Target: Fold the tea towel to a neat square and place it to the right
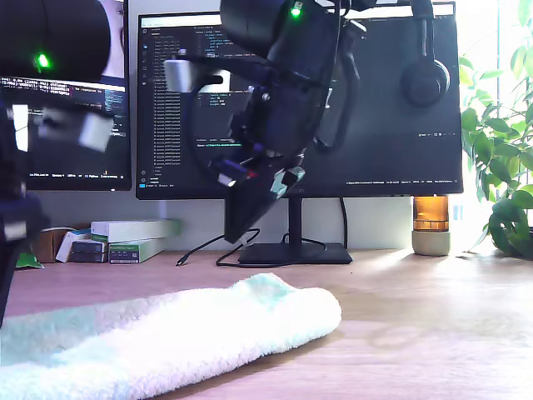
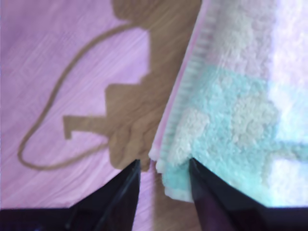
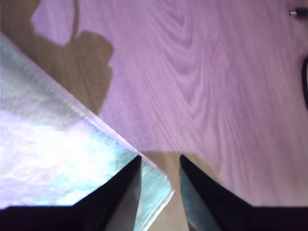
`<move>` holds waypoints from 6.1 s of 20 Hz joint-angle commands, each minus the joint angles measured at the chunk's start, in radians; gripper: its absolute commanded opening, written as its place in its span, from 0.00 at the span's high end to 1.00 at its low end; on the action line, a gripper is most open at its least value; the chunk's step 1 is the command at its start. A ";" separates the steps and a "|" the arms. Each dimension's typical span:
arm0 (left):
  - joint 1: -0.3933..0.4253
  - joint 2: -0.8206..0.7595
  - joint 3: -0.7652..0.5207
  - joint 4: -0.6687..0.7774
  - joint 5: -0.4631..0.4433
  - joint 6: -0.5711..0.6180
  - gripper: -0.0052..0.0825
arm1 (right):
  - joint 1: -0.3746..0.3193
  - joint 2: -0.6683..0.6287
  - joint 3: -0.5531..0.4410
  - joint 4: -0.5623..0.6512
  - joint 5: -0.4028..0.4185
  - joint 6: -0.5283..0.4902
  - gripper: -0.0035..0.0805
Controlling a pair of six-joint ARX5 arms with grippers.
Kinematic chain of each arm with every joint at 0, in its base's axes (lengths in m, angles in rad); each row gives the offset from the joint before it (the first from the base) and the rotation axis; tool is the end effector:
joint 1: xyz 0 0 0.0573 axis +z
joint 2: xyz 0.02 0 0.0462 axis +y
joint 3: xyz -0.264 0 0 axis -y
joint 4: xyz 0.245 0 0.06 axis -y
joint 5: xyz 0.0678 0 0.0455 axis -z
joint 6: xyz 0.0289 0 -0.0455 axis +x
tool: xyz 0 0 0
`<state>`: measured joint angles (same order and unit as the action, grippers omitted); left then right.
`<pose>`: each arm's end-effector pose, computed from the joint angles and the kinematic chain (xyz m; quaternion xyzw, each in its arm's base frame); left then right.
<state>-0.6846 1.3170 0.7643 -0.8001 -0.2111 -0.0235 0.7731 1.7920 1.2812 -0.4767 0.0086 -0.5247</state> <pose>0.1700 -0.1310 0.1877 0.2621 0.5664 -0.1763 0.7612 0.2680 0.2612 0.2129 -0.3863 0.3380 0.4309 0.7422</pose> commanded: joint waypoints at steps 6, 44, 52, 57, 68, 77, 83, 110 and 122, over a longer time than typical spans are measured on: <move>0.002 -0.185 0.012 0.016 0.075 -0.001 0.74 | -0.055 -0.039 0.004 -0.050 -0.147 0.172 0.85; -0.005 -0.460 -0.437 0.411 0.303 -0.238 0.96 | -0.031 -0.181 -0.442 0.325 -0.253 0.519 0.97; -0.005 -0.215 -0.437 0.539 0.274 -0.235 0.96 | -0.063 -0.147 -0.442 0.309 -0.234 0.554 0.97; -0.005 -0.130 -0.437 0.539 0.292 -0.251 0.96 | -0.068 -0.054 -0.442 0.303 -0.234 0.546 0.97; -0.015 -0.120 -0.437 0.606 0.515 -0.292 0.96 | -0.108 0.017 -0.393 0.393 -0.209 0.412 0.97; -0.026 0.022 -0.437 0.783 0.557 -0.328 0.96 | -0.093 0.047 -0.336 0.416 -0.219 0.386 0.97; -0.090 0.132 -0.437 0.916 0.593 -0.373 0.96 | -0.093 0.049 -0.336 0.489 -0.219 0.386 0.97; -0.129 0.060 -0.352 1.141 0.634 -0.423 0.96 | -0.167 -0.098 -0.331 0.500 -0.370 0.441 0.97; 0.073 0.026 -0.352 1.150 0.561 -0.204 0.96 | -0.132 -0.360 -0.331 0.055 -0.228 -0.100 0.97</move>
<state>-0.6212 1.3312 0.4118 0.3386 0.3443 -0.2371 0.6170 1.4532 0.9554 -0.4088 -0.2375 -0.5888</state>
